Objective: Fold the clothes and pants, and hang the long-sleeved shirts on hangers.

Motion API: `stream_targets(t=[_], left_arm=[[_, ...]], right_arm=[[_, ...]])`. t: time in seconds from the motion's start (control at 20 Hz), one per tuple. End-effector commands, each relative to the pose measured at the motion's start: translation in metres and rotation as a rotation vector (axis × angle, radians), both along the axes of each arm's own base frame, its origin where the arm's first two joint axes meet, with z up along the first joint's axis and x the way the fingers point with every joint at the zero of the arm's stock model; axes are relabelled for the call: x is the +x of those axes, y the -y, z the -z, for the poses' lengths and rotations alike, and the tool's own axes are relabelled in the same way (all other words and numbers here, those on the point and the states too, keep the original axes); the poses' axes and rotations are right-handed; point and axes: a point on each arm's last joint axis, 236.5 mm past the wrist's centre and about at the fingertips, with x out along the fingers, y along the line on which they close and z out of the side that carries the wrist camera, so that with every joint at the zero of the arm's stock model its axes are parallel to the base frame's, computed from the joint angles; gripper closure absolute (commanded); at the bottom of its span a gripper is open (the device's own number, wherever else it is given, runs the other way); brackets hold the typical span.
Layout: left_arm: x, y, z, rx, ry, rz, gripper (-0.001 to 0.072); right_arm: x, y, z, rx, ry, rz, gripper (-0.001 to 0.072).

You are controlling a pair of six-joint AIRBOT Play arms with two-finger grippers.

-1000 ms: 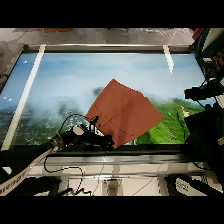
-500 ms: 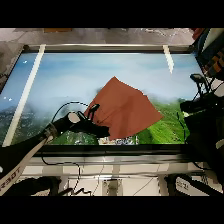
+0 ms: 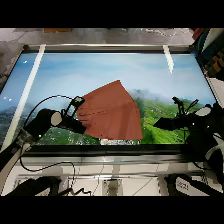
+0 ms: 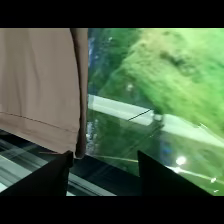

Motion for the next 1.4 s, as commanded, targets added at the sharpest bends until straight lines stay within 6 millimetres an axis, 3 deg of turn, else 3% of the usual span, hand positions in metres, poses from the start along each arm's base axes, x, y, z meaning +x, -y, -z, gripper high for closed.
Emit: stream_targets(t=[0.0,0.2,0.35,0.5,0.6,0.7,0.8,0.95,1.1,1.25,1.35], left_arm=[[0.0,-0.031,0.012,0.076,-0.004,-0.022,0.0692],[-0.024,-0.031,0.038,0.056,-0.09,-0.046,0.0692],[-0.029,-0.01,0.041,-0.048,-0.113,-0.095,0.0692],[-0.024,0.0,0.037,-0.103,-0.101,-0.122,0.0693],[-0.024,0.001,0.037,-0.105,-0.103,-0.123,0.0692],[-0.024,0.001,0.037,-0.105,-0.102,-0.123,0.0692],[-0.024,0.001,0.036,-0.106,-0.103,-0.122,0.0692],[-0.024,0.003,0.022,-0.111,-0.1,-0.109,0.0693],[-0.007,0.009,-0.027,-0.155,0.015,-0.091,0.0693],[0.011,0.015,-0.122,-0.242,0.262,-0.072,0.0693],[0.005,0.013,-0.193,-0.305,0.444,-0.057,0.0693]], right_arm=[[-0.013,-0.026,0.021,0.05,-0.104,0.061,0.0244],[-0.037,-0.06,0.044,0.074,-0.239,-0.025,0.0244],[-0.046,-0.087,0.051,0.102,-0.306,-0.039,0.0273],[-0.05,-0.101,0.06,0.078,-0.319,-0.053,0.0288],[-0.046,-0.11,0.06,0.085,-0.297,-0.053,0.0439],[-0.036,-0.113,0.058,0.083,-0.252,-0.059,0.067],[-0.024,-0.115,0.047,0.088,-0.19,-0.096,0.0706],[-0.001,-0.122,0.001,0.11,-0.036,-0.182,0.0708],[0.026,-0.126,-0.077,0.113,0.204,-0.214,0.0708],[0.034,-0.127,-0.18,0.114,0.491,-0.226,0.0708],[0.018,-0.13,-0.255,0.12,0.694,-0.242,0.0708]])
